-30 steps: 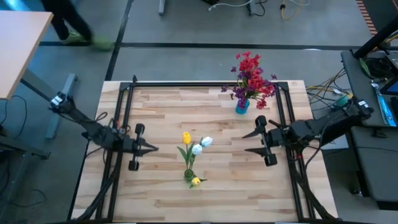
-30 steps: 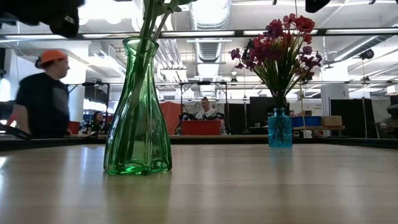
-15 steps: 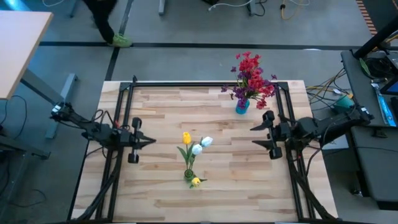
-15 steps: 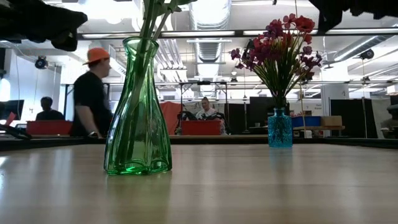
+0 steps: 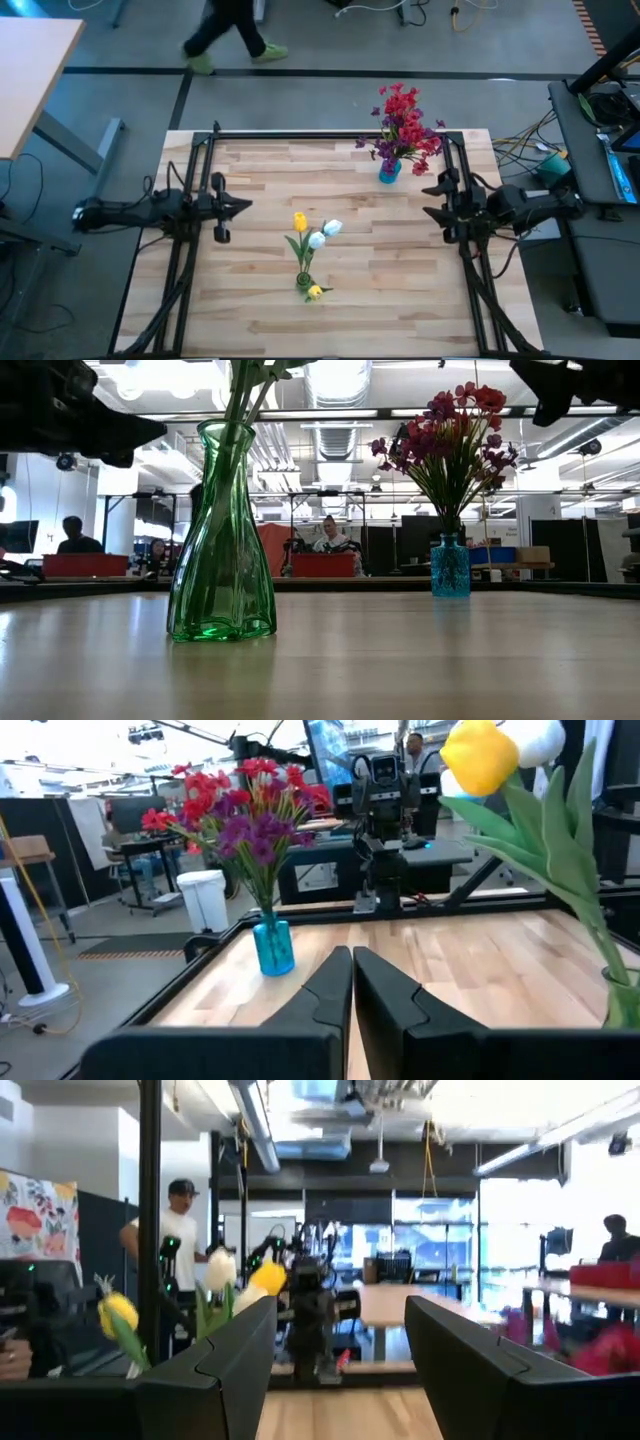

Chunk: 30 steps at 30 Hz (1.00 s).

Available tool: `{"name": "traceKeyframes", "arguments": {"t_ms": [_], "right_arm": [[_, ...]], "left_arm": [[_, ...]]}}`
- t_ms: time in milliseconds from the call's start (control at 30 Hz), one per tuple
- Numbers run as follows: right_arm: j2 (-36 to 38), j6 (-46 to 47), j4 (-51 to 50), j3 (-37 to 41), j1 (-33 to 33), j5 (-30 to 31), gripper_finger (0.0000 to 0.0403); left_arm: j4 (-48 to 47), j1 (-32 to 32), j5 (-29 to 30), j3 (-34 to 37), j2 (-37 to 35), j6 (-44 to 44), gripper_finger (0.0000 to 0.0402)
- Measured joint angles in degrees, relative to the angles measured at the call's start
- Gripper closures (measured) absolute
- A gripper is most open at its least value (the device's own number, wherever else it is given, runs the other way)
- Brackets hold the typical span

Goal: Sort flowers into vase by color
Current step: Return to Home Position

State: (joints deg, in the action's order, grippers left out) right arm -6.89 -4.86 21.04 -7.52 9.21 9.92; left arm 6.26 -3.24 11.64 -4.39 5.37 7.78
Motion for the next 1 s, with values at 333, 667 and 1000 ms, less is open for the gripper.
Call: {"name": "traceKeyframes", "arguments": {"t_ms": [333,667,1000], "right_arm": [[6.6,1.2,-8.1,2.7,0.0,-1.4,0.0188],[6.5,2.2,-11.6,6.9,-0.2,-0.9,0.0188],[5.9,5.7,-18.0,6.9,-0.2,3.6,0.0188]], "left_arm": [[-2.1,7.0,-11.2,3.8,-3.9,-3.5,0.0401],[-5.0,7.0,-12.7,3.8,-4.5,-3.9,0.0401],[-5.0,7.0,-8.9,3.6,-1.3,-8.9,0.0401]]}}
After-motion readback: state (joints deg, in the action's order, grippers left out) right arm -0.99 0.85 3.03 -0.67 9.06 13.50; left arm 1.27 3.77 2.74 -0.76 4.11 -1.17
